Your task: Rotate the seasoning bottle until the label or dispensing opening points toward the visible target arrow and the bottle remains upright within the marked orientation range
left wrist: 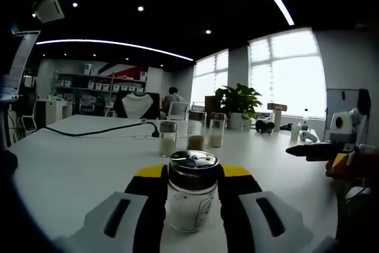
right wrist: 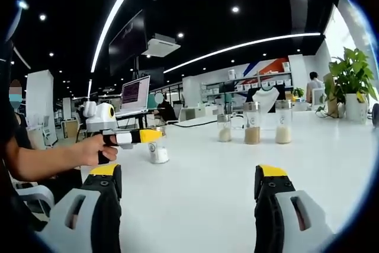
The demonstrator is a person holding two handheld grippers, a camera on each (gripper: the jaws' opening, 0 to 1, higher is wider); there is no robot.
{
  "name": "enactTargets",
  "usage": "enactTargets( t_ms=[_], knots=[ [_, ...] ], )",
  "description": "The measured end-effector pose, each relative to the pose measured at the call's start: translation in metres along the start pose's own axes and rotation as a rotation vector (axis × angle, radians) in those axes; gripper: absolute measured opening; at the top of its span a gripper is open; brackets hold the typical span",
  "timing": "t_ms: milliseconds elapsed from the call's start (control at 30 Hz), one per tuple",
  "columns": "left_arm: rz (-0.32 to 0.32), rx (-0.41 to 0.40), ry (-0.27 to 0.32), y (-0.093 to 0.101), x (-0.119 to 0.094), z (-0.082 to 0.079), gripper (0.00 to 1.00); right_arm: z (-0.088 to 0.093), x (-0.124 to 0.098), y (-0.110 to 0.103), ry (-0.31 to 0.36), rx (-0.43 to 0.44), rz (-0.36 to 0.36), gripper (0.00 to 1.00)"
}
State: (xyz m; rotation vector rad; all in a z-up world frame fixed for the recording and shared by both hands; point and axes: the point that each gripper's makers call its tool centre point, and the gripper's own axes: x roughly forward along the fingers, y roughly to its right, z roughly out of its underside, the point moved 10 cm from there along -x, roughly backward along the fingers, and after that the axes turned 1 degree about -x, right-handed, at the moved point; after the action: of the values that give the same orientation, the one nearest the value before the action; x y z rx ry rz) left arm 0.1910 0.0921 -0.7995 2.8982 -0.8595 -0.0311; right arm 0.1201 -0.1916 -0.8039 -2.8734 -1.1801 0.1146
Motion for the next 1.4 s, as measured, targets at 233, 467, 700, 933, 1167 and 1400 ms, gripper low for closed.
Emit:
enactTargets(
  t_ms=[233,467,700,933,1167,1400],
  knots=[
    [0.003,-0.005,0.008,0.001,0.009,0.001,0.35,0.002,-0.002,0.002,-0.008,0.0,0.013,0.95],
    [-0.002,-0.01,0.019,0.0,0.017,0.004,0.35,0.005,-0.003,0.008,-0.011,0.008,0.036,0.95],
    [0.02,-0.014,0.019,-0.002,0.022,0.003,0.35,0.006,-0.003,0.006,-0.016,0.006,0.034,0.95],
    [0.068,-0.008,0.006,-0.007,0.023,0.002,0.35,0.007,-0.005,0.007,-0.014,0.011,0.039,0.95],
    [0.134,-0.005,-0.009,-0.014,0.027,0.001,0.35,0.007,-0.005,0.007,-0.017,0.009,0.04,0.95],
    [0.169,-0.008,-0.008,-0.016,0.031,0.001,0.35,0.007,-0.005,0.008,-0.017,0.008,0.044,0.95]
  ],
)
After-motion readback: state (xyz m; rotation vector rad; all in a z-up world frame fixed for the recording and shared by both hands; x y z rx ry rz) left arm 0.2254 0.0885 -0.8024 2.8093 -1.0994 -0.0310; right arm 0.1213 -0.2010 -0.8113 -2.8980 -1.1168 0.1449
